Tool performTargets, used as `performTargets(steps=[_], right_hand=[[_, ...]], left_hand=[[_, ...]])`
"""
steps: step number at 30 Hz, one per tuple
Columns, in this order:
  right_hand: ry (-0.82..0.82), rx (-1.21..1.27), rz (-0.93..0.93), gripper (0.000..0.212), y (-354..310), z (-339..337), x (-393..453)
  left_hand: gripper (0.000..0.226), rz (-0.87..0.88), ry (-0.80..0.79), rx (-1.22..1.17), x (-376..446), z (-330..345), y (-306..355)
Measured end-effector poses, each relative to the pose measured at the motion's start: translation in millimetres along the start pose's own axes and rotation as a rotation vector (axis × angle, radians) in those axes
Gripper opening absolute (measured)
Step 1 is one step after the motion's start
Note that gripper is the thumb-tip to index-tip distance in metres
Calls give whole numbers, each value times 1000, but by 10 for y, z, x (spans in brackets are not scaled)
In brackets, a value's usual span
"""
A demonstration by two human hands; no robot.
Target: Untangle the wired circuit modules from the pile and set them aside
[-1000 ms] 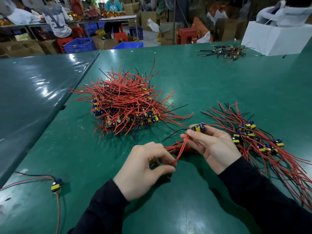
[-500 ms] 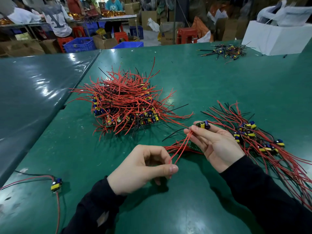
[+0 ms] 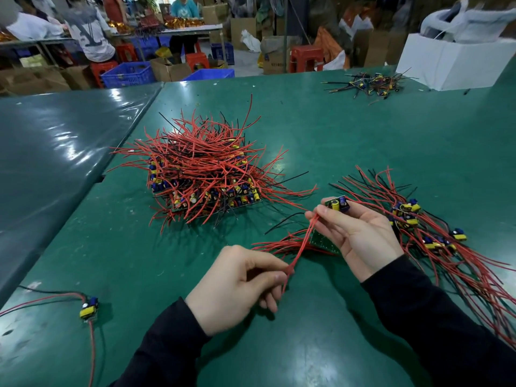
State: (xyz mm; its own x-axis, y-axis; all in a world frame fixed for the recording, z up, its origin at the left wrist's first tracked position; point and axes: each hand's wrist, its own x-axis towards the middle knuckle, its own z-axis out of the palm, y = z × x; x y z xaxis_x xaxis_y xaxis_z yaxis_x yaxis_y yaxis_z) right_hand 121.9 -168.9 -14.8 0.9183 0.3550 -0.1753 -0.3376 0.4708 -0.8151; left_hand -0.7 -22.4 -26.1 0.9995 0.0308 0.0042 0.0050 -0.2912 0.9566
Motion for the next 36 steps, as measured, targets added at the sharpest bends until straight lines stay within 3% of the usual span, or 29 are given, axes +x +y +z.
performTargets(steps=[5,15,17,20,25,29,33,36], right_hand=[[-26,-6,-16,15,73,37,-55],[-13,29,-27,14,30,59,-64],[-26,9,-18,14,40,61,-77],[-77,-30,-1,20,105,88,-130],[-140,-148,30,24,268,104,-239],[-130,-370,-17,25,241,81,-230],[-178,-424,19,34,170,106,-208],[-148,-378,84,38,160,112,-179]], left_hand=[[18,68,-149,99,-31,-13,41],[26,159,-117,253,-27,-79,25],[39,125,-14,271,-16,-74,2],[49,44,172,138,22,-67,-1],[18,-59,180,-227,63,97,-9],[19,-134,255,-327,76,101,-29],[24,-72,298,-158,89,92,-35],[29,41,394,133,88,105,-62]])
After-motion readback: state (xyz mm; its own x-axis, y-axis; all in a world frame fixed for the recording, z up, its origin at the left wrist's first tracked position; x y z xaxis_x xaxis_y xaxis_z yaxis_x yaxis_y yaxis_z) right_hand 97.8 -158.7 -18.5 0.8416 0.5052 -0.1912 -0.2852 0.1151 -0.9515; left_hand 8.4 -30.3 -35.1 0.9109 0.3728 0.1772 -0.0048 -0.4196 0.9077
